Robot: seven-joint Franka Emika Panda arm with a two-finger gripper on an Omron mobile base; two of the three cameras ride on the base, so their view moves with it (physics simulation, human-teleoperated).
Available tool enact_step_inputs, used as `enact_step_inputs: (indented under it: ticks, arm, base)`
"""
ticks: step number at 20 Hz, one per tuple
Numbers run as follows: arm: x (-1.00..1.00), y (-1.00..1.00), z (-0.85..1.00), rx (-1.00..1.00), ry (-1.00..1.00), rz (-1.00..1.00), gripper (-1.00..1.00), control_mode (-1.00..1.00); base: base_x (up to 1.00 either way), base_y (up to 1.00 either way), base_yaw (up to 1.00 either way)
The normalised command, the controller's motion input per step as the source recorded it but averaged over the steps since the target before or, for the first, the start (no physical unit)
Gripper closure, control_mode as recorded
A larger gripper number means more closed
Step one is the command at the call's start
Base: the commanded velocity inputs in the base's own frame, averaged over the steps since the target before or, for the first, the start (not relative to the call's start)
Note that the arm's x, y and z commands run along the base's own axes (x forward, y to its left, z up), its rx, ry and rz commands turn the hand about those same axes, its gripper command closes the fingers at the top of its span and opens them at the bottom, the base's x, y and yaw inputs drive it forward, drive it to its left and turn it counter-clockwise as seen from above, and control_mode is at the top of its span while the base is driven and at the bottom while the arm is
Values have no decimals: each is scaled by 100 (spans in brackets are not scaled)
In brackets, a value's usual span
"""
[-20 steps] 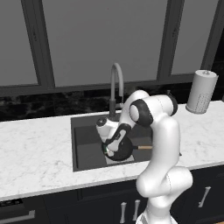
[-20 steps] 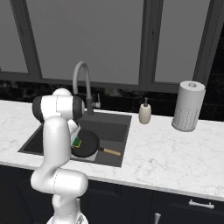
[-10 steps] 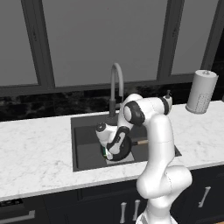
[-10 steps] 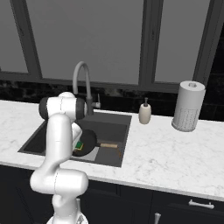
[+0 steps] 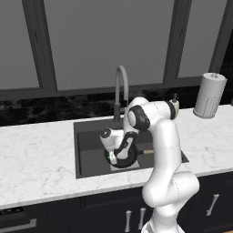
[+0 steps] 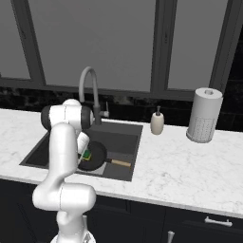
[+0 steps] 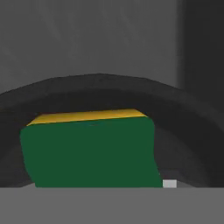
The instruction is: Pick the pan and sponge and place them into the sink. Then turn on the water.
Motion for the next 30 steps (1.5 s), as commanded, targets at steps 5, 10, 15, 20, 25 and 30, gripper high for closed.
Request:
enact_step_inputs:
  ticks: [5, 10, 15, 20, 25, 30]
  arm:
    - [-16, 0, 28, 1, -23, 0, -100, -100]
    - [-39, 7, 59, 1, -19, 6, -100, -100]
    - [-79, 15, 82, 2, -3, 4, -100, -100]
    - [-64, 18, 100, 0, 12, 7, -100, -100]
    - [-23, 27, 100, 0, 27, 15, -100, -100]
    - [-17, 40, 100, -4, 29, 7, -100, -100]
  base:
    - [0, 0, 0]
    - [0, 0, 0]
    - [0, 0, 0]
    - [0, 0, 0]
    - [0, 0, 0]
    - [0, 0, 0]
